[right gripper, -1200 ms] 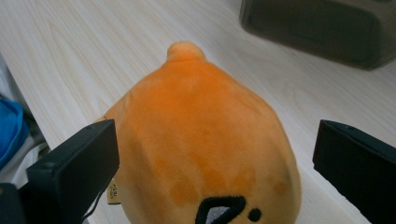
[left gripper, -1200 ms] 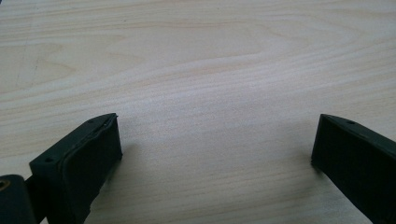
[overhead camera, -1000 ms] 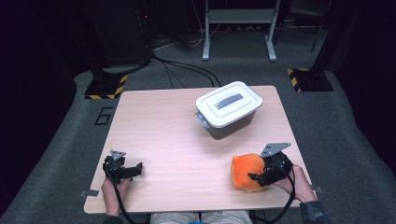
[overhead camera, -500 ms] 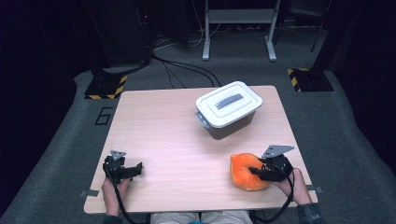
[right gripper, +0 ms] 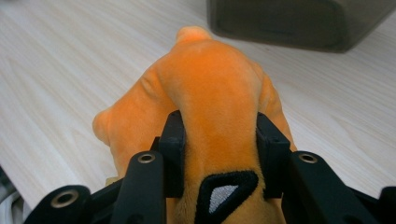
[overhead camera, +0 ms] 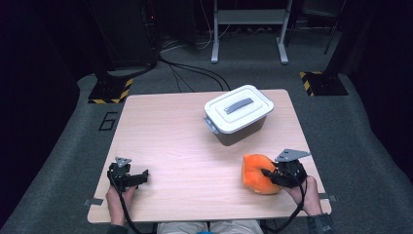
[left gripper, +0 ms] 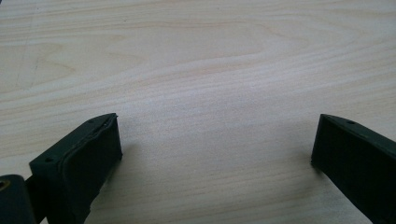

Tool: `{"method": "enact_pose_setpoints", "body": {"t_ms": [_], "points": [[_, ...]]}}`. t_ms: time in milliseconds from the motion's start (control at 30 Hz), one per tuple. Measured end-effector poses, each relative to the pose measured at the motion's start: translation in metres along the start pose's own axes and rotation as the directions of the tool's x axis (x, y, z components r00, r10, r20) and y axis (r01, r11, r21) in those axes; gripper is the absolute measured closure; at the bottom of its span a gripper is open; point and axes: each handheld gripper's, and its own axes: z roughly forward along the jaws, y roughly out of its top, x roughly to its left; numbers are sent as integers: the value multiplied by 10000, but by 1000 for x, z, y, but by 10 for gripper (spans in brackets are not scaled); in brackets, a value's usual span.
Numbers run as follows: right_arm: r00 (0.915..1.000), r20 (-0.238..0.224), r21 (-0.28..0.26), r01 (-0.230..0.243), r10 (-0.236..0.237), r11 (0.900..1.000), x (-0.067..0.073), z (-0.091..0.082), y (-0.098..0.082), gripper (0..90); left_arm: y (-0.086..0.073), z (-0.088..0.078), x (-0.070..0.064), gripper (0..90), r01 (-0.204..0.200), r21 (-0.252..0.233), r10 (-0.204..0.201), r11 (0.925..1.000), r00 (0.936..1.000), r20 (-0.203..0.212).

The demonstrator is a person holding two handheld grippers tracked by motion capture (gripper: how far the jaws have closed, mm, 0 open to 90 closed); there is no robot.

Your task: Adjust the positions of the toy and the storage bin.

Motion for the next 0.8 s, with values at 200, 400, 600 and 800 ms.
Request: {"method": "enact_pose_setpoints", "body": {"t_ms": [200,400,600,800], "points": [[9978,463,-216,-457,467,9987,-6,-3,1,618,0,0,0,13,0,-12,0,10000,10000,-18],[9881,1022,-557,-1099,1151,9924,-18,-6,0,615,0,0,0,13,3,-22,-3,10000,10000,-18],[9782,1428,-798,-1406,1509,9868,-27,-7,1,613,0,0,0,12,-5,14,5,10000,10000,-3],[9681,1749,-921,-1655,1795,9819,-33,-7,3,610,0,0,0,12,0,-14,0,10000,10000,-19]]}}
